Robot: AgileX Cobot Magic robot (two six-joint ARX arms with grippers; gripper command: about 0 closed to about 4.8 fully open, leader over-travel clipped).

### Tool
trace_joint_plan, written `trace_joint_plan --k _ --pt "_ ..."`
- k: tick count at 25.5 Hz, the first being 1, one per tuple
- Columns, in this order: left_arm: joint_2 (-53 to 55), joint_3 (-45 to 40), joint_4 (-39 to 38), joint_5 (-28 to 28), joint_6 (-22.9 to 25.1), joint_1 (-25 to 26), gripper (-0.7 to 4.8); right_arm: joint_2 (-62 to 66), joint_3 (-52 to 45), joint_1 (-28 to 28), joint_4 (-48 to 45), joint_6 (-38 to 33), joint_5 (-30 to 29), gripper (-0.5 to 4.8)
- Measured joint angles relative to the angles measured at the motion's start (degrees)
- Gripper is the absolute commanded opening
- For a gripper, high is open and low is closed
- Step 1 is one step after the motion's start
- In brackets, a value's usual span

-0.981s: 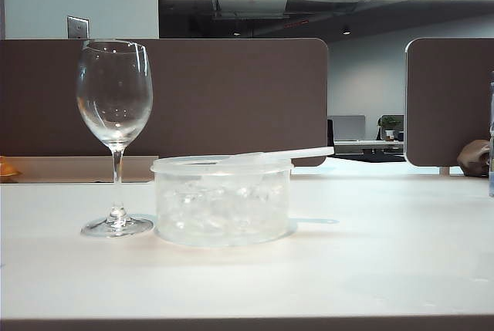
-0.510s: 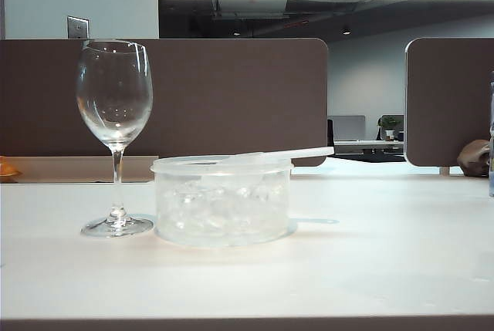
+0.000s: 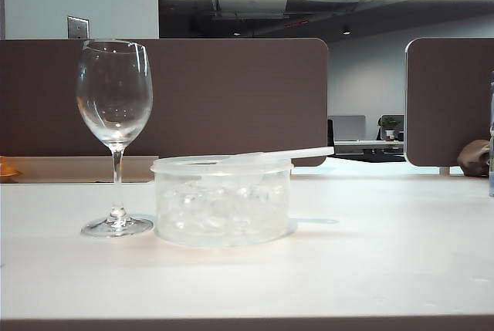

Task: Pick up an ice shovel filled with ice cubes and pour the ice from the shovel into the glass.

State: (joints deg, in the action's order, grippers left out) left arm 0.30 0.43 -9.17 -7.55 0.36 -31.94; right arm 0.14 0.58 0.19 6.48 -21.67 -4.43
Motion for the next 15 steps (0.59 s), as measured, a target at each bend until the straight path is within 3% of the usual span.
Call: trace_joint_plan --k 4,9,15 --pt "0.0 0.0 0.0 0.0 0.0 0.0 0.29 0.0 4.0 0.1 1.8 2.3 -4.8 -0.02" --pt "0.0 0.0 0.0 0.0 0.0 0.0 0.29 1.1 12.2 0.0 8.8 4.1 0.9 -0.02" --pt "0.0 0.0 0.0 0.0 0.0 0.0 0.29 14.2 30.1 0.5 20.4 5.6 0.8 -0.01"
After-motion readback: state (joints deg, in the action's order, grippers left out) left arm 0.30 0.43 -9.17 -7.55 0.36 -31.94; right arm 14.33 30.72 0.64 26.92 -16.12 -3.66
